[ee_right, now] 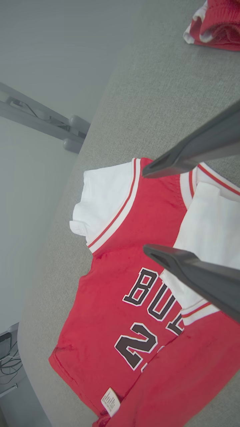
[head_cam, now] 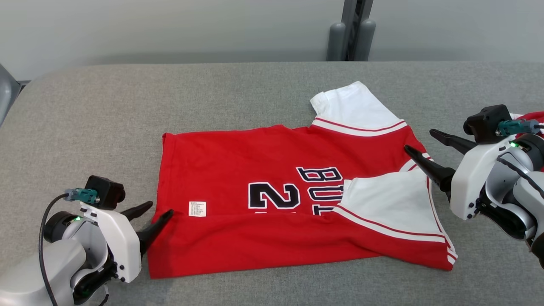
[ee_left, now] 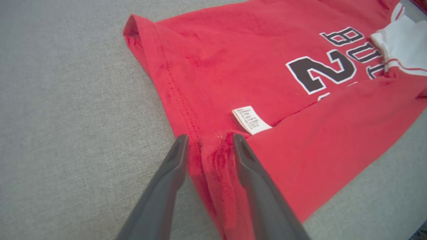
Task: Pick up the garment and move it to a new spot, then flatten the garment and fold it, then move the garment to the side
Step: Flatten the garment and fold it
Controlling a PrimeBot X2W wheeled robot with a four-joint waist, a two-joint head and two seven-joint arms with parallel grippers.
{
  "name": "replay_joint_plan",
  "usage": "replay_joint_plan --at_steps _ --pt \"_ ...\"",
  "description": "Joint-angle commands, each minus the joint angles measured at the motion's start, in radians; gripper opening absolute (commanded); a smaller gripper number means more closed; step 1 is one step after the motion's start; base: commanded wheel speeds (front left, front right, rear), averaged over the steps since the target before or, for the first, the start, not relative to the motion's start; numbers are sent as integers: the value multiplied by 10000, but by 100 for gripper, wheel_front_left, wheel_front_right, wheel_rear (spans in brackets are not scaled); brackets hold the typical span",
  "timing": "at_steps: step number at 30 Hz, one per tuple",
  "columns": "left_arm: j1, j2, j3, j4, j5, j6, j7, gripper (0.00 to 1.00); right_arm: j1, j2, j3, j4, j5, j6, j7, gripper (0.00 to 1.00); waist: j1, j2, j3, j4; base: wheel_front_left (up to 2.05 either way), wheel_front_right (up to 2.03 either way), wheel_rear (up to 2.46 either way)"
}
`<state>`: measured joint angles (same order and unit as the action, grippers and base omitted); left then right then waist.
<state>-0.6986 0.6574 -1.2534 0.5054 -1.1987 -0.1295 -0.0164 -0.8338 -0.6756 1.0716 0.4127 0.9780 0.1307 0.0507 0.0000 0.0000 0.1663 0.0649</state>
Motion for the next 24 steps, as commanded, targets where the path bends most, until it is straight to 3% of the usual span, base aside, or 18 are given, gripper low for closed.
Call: replay_joint_plan --at_steps 1,5,9,15,20,21,24 --pt "-105 32 28 158 -43 -7 -181 100 186 48 -78 143 -68 0 -134 100 0 0 -143 -26 0 0 0" --pt "-60 -58 128 481 64 -4 -693 100 517 220 -386 458 -15 0 -335 100 0 0 -435 -61 0 0 0" --pt "154 -164 304 706 253 301 -1577 100 1094 398 -919 805 -27 0 -709 100 0 0 -718 -81 0 0 0" --pt "815 -353 963 419 565 1288 -2426 100 2359 967 -1986 1364 -339 1 -1547 100 0 0 -1029 -129 0 0 0" --pt "1880 -638 1996 -366 1608 2649 -2477 100 3661 1608 -3082 1705 -477 1 -2134 100 0 0 -1190 -135 0 0 0" --pt "1880 -638 1996 -366 1608 2649 -2477 100 3661 1608 -3082 1705 -477 1 -2134 100 0 0 -1190 -135 0 0 0" --pt "2701 -763 2885 -934 2244 3205 -2483 100 4326 1923 -3528 1885 -919 1 -2335 100 0 0 -1256 -168 0 0 0"
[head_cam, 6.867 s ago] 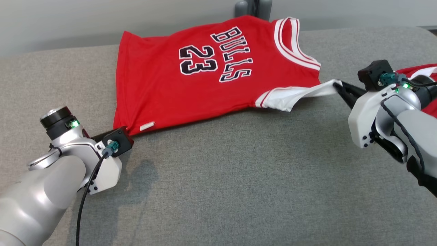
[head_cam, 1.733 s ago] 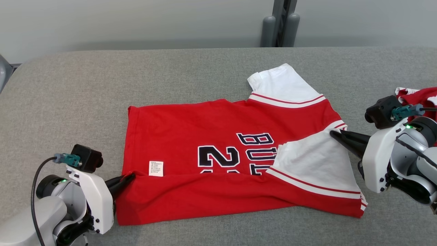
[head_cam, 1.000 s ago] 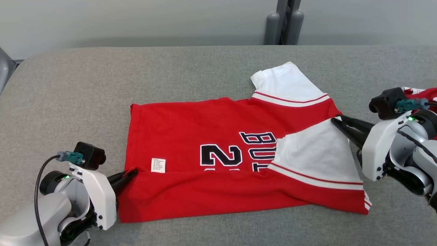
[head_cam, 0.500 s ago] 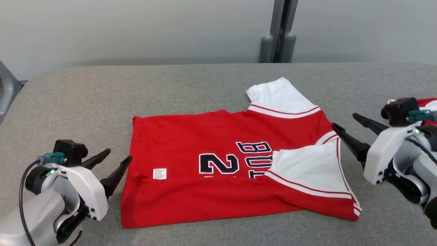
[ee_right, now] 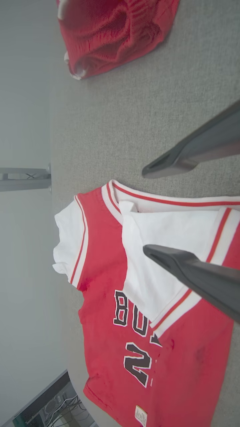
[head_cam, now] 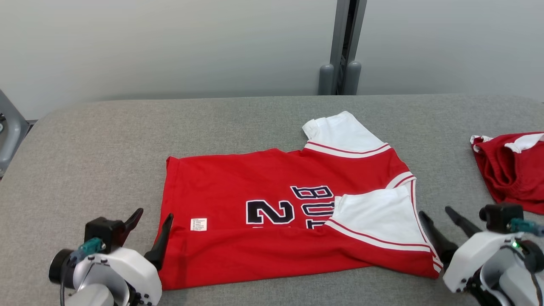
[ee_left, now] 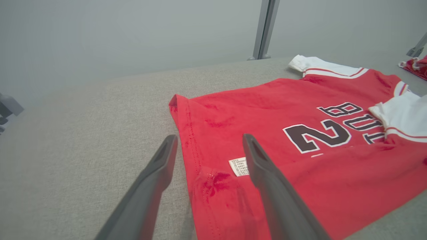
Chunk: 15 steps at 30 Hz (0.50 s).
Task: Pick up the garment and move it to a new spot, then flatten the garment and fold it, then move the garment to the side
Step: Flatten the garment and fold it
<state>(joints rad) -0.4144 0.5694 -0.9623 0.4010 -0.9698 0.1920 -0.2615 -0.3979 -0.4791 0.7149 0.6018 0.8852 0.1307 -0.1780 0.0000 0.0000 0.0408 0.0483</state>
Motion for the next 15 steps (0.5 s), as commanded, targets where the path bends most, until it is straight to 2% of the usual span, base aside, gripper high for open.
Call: replay_joint_plan --at_steps 1,4,8,15 --pt "156 24 264 -78 154 125 -33 100 166 84 -129 61 -131 1 -101 100 0 0 -16 -16 0 0 0" --pt "1084 -255 971 -399 542 384 -34 100 676 452 -594 202 -619 1 -225 100 0 0 -73 -58 0 0 0" --pt "1900 -637 1789 -508 677 504 -35 100 1227 985 -1264 402 -1178 1 -231 100 0 0 -101 -94 0 0 0" --pt "2640 -1140 2153 87 420 609 -15 100 1942 1728 -2272 609 -2038 1 127 100 0 0 -58 -140 0 0 0"
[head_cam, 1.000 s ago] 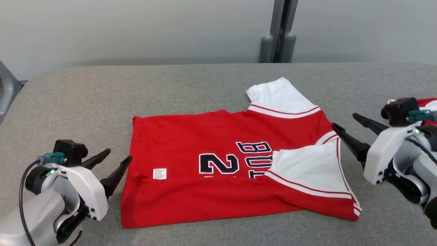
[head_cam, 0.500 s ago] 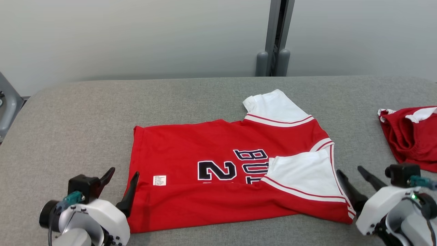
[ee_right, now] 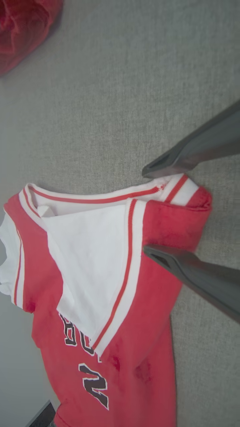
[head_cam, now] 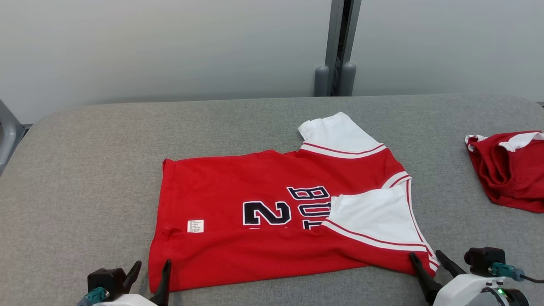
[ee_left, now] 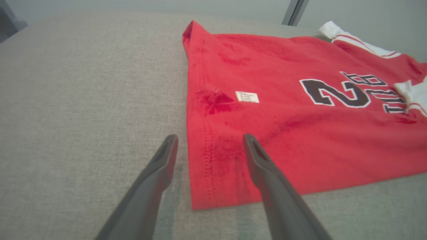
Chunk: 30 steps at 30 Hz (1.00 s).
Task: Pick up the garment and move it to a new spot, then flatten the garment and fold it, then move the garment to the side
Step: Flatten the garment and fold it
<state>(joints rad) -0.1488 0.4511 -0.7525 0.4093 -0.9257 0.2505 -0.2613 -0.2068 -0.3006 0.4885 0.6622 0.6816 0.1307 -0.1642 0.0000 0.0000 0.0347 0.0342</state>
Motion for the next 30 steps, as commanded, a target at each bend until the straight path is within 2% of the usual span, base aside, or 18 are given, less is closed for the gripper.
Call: replay_joint_plan --at_steps 1,12,20,30 --pt "16 -19 76 70 -74 32 5 100 96 10 -187 31 -102 1 55 100 0 0 13 0 0 0 0" --pt "66 -182 16 252 -586 -486 486 100 578 560 -1621 -291 -1201 1 662 100 0 0 84 33 0 0 0" --pt "-163 -250 -96 643 -644 -121 1018 100 863 819 -2143 -983 -1717 1 1170 100 0 0 193 19 0 0 0" --pt "-404 -512 -371 931 -694 -478 1388 100 1152 963 -2454 -1643 -2027 1 1638 100 0 0 300 14 0 0 0"
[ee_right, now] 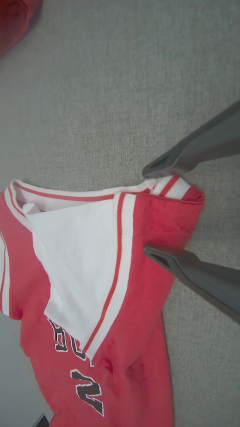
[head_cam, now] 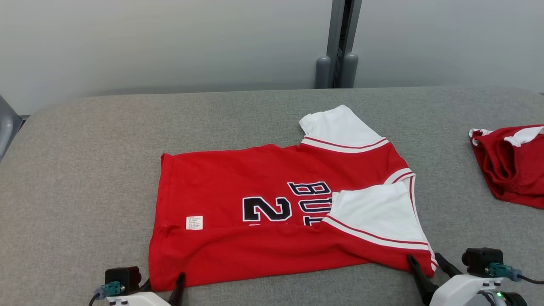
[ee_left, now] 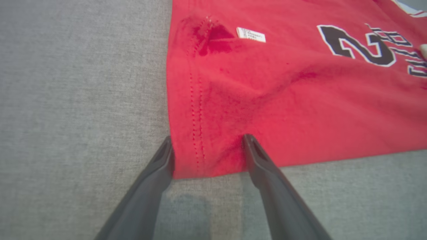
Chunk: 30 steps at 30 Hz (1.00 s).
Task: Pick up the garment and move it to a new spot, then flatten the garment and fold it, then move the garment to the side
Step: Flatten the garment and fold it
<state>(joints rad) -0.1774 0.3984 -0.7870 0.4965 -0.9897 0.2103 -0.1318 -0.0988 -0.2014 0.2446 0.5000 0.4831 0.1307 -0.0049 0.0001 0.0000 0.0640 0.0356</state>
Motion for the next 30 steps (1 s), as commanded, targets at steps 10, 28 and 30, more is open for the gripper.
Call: replay_joint_plan --at_steps 10,28,30 --pt "-376 -66 -142 389 -45 -409 153 0 207 103 -153 -383 -50 1 508 0 -1 0 98 23 0 0 0" --pt "-882 967 -1161 -11 1276 -783 413 0 101 -1086 454 -1598 2176 1 2535 0 -1 0 -374 40 0 0 0" --pt "-918 1109 -1299 -152 1375 -901 585 0 159 -1336 548 -1816 2610 1 3147 0 -1 0 -445 15 0 0 0"
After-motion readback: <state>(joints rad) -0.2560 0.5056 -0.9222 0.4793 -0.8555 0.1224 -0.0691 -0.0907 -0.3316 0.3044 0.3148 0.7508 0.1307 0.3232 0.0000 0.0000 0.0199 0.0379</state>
